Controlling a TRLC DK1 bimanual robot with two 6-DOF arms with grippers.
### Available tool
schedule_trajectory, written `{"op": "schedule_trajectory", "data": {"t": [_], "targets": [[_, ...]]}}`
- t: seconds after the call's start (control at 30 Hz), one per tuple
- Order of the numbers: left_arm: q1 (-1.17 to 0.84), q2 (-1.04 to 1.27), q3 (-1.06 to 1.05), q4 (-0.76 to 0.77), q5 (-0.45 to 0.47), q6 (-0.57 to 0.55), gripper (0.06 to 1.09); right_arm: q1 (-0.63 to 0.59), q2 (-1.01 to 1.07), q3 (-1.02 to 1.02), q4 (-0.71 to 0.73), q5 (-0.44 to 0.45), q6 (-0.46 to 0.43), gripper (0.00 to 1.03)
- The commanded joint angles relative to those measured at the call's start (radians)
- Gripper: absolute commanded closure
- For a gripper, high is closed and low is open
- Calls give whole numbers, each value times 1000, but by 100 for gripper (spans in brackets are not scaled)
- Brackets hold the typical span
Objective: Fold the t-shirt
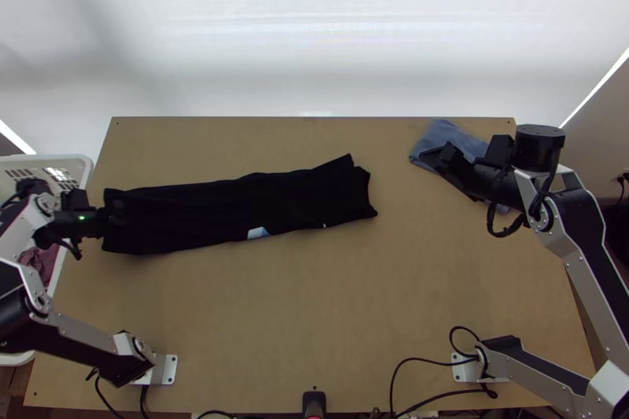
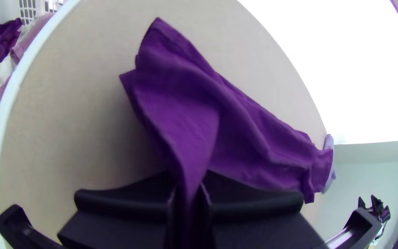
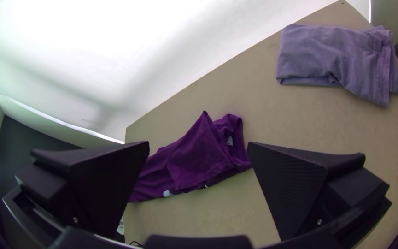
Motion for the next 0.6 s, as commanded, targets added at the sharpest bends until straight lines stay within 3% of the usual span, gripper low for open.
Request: {"op": "schedule_trajectory", "data": {"t": [0.0,0.27,0.43,0.57], "targets": [[-44,-152,49,-80,21,19,105,5,-21,-25,11,-8,20,4],[-393,-352,161,-138,22,-228,105,9,-22,-52,39,-8,22,4],[-638,-315,261,-111,-24,-398,105,9,-22,-62,50,-8,19,4],[-788,-234,333,-86,-91,-461,105,9,-24,-65,50,-8,17,4]]}}
